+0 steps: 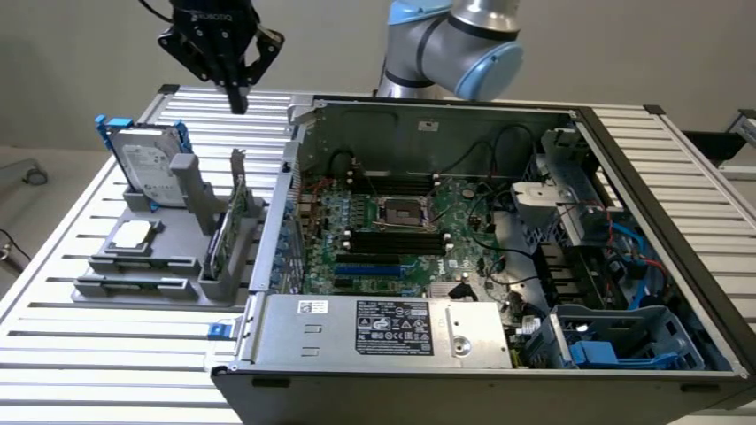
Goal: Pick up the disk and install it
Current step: 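Reach for the disk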
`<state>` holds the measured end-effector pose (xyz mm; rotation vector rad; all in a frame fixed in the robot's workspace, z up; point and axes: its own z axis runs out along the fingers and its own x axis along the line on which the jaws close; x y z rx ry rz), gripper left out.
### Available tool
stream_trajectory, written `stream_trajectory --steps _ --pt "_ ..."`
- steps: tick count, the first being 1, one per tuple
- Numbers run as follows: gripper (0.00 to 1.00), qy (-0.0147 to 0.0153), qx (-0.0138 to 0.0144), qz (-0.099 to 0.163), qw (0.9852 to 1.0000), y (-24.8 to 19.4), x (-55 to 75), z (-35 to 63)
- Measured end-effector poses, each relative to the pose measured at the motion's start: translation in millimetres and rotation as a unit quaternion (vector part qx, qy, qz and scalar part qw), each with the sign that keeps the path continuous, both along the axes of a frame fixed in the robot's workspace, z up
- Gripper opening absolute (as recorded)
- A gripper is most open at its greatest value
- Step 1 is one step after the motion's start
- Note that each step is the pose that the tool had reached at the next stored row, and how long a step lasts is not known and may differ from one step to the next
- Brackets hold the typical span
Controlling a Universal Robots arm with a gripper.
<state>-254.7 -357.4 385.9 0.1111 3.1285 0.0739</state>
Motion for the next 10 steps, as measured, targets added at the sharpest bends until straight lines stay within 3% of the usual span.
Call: stream_trajectory --steps 10 --pt "0.11 0.0003 0.0000 0.000 1.0000 6.0 -45.4 -4.3"
